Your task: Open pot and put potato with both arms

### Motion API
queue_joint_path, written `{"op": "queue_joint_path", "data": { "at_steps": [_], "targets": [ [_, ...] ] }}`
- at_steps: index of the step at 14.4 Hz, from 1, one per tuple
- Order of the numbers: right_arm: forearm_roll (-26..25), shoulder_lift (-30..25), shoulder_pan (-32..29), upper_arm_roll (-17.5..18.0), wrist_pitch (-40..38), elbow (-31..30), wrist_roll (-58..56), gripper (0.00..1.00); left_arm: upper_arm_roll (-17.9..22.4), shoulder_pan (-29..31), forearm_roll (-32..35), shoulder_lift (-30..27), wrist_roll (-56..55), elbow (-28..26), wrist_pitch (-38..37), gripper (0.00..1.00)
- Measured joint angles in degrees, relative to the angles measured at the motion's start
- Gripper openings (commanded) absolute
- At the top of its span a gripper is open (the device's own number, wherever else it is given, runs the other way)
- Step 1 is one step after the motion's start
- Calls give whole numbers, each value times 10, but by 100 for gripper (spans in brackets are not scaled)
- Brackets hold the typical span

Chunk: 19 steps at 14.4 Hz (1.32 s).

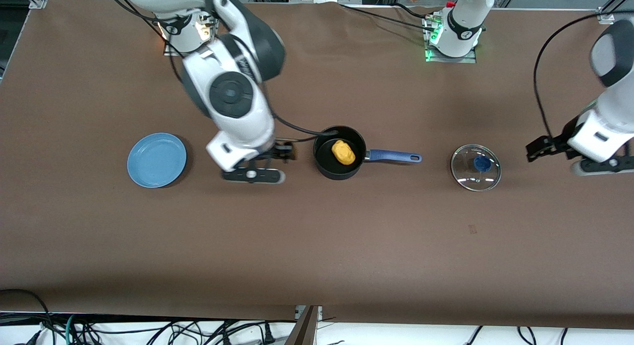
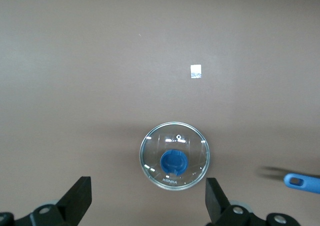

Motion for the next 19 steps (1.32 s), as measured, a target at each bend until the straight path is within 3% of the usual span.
{"op": "queue_joint_path", "data": {
  "at_steps": [3, 6, 8, 10, 12, 19],
  "targets": [
    [-3, -42, -39, -28, -64, 1, -122, 100, 1, 5, -5, -5, -1, 39, -41, 100],
    [-3, -90, -115, -30, -103, -13, -196, 100, 8, -1, -12, -4, -5, 42, -43, 100],
    [0, -138, -167, -26, -107, -59, -209, 100, 74, -64, -14, -3, -5, 42, -45, 100],
    [2, -184, -209, -10, -108, -108, -210, 100, 186, -173, -29, -3, -5, 42, -47, 100],
    [18, -226, -243, 0, -108, -147, -210, 100, 244, -236, -33, -3, -5, 42, -49, 100],
    [32, -325, -296, 5, -109, -222, -283, 100, 260, -252, -34, -3, -6, 75, -89, 100]
  ]
}}
